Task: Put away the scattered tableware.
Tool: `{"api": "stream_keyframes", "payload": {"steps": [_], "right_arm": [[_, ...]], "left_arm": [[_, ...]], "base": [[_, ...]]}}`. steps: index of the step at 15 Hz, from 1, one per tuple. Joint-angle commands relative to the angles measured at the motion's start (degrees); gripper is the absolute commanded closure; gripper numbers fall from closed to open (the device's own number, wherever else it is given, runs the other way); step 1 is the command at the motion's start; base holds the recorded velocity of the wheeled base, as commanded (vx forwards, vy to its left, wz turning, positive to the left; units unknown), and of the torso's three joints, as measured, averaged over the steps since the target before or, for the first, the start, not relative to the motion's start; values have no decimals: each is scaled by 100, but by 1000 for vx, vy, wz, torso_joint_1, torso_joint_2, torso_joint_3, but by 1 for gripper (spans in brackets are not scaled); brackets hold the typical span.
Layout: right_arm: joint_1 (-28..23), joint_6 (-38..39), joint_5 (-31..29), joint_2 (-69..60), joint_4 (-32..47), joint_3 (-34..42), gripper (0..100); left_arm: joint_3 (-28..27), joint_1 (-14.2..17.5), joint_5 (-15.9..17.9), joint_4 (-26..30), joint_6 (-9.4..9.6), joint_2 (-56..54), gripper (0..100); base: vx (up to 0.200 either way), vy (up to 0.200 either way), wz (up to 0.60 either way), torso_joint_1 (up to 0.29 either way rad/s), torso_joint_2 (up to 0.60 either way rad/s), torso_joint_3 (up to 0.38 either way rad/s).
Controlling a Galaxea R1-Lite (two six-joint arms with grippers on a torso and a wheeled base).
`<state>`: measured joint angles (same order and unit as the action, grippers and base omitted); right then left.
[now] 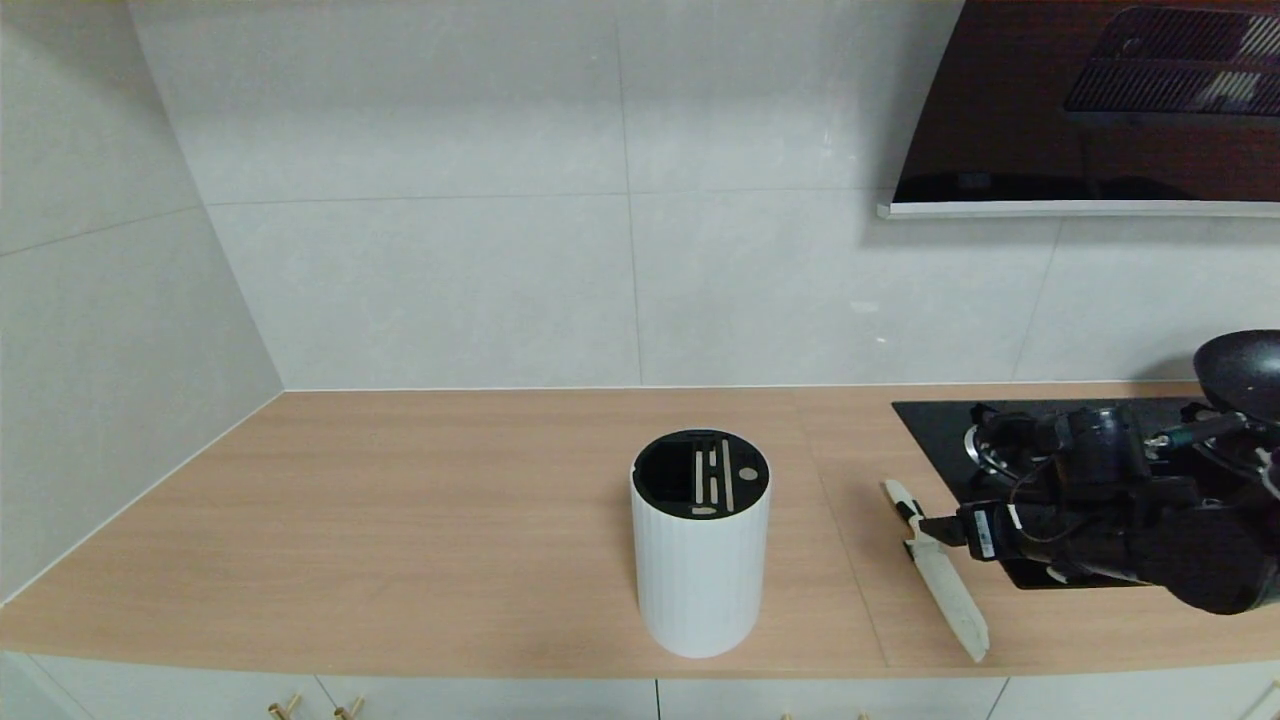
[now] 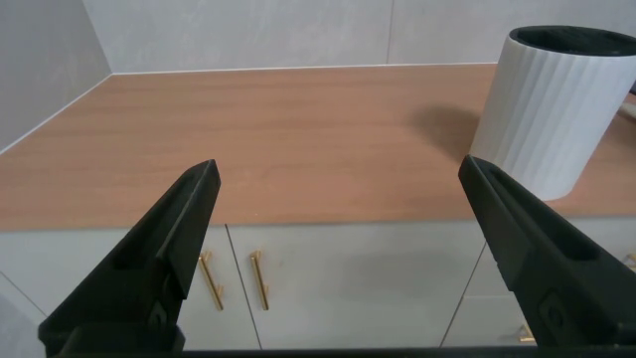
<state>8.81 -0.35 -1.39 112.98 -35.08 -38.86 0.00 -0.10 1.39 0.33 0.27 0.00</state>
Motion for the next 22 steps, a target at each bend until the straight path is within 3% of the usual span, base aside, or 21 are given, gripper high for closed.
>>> {"api": "stream_keyframes", "payload": {"steps": [1,10,21,22], "right_arm": [[-2,9,-98,936,-411,-104,0],[-20,27,-230,2193,-1255,-587,0],[-73,343,-476,2545,-1317,-1000,0],[-82,343,-476,2571,-1317,-1027,100]], "left_arm": [[0,1,2,2,0,0,0],[0,1,2,2,0,0,0],[0,1,2,2,0,0,0],[0,1,2,2,0,0,0]], "base": [[0,0,0,0,0,0],[0,0,0,0,0,0],[0,0,0,0,0,0],[0,0,0,0,0,0]]}}
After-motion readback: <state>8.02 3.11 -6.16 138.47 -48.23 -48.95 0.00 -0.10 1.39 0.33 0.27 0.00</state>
